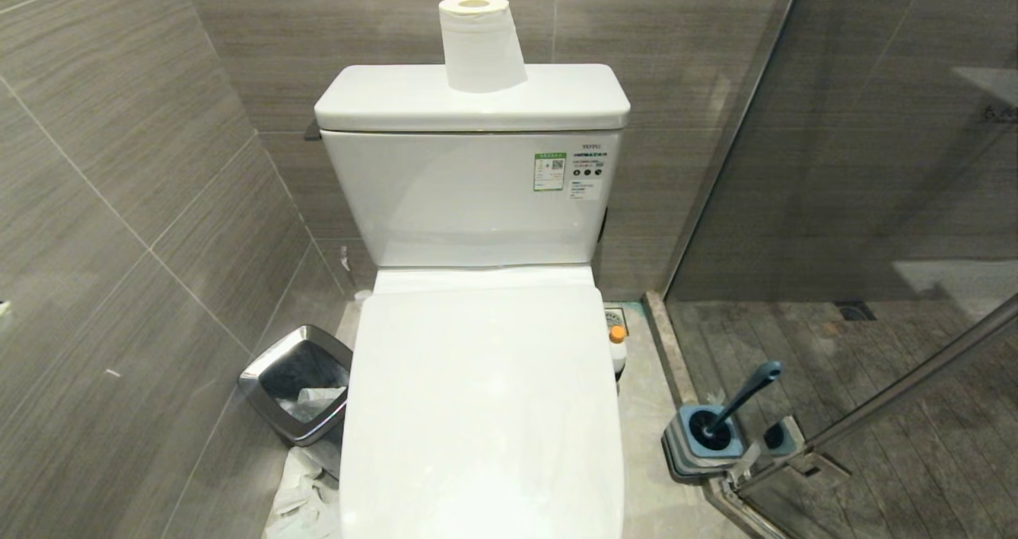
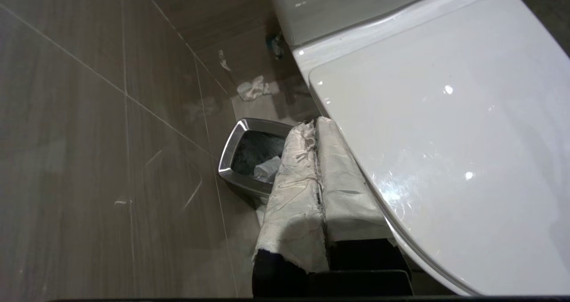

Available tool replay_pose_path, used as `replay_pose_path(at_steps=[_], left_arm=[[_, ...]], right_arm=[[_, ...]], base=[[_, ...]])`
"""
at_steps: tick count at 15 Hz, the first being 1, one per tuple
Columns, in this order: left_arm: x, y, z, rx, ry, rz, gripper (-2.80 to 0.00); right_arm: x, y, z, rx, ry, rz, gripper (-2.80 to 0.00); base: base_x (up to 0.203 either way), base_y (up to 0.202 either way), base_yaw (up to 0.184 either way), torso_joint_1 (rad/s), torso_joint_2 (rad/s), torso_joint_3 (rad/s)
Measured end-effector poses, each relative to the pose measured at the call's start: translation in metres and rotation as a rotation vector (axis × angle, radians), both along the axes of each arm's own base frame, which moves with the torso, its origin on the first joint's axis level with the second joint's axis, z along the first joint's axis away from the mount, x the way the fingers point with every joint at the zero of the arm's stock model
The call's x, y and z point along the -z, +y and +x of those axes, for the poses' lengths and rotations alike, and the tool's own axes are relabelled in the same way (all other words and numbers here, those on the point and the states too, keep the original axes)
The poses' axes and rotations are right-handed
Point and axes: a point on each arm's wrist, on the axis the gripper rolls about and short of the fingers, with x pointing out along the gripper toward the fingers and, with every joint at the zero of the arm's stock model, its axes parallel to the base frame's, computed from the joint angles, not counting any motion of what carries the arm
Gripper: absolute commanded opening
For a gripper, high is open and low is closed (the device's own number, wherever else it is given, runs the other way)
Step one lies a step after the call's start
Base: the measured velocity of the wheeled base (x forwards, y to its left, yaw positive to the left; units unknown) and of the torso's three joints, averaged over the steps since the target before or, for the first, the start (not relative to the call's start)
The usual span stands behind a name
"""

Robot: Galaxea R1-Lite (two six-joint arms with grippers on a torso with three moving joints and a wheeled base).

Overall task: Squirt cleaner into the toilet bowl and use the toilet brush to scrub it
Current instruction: Use the left hand to lift the toilet lid slightly

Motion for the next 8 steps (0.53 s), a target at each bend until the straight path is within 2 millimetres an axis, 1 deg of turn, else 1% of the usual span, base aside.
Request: replay_pose_path(at_steps=[2,4,6,8], left_arm=[[-0.002,-0.001,0.028,0.006,0.066,0.007,-2.8],[0.0,-0.001,0.058,0.009,0.141,0.009,-2.8],[0.008,-0.002,0.09,0.017,0.23,0.004,-2.8],[0.021,0.0,0.119,0.043,0.321,-0.019,-2.8]], right_arm=[[0.0,0.0,0.0,0.0,0.001,-0.001,-2.8],[0.0,0.0,0.0,0.001,0.001,0.0,-2.8],[0.0,0.0,0.0,0.0,0.001,0.0,-2.8],[0.0,0.0,0.0,0.0,0.0,0.0,-2.8]], base=[[0.0,0.0,0.0,0.0,0.0,0.0],[0.0,0.0,0.0,0.0,0.0,0.0],[0.0,0.0,0.0,0.0,0.0,0.0],[0.0,0.0,0.0,0.0,0.0,0.0]])
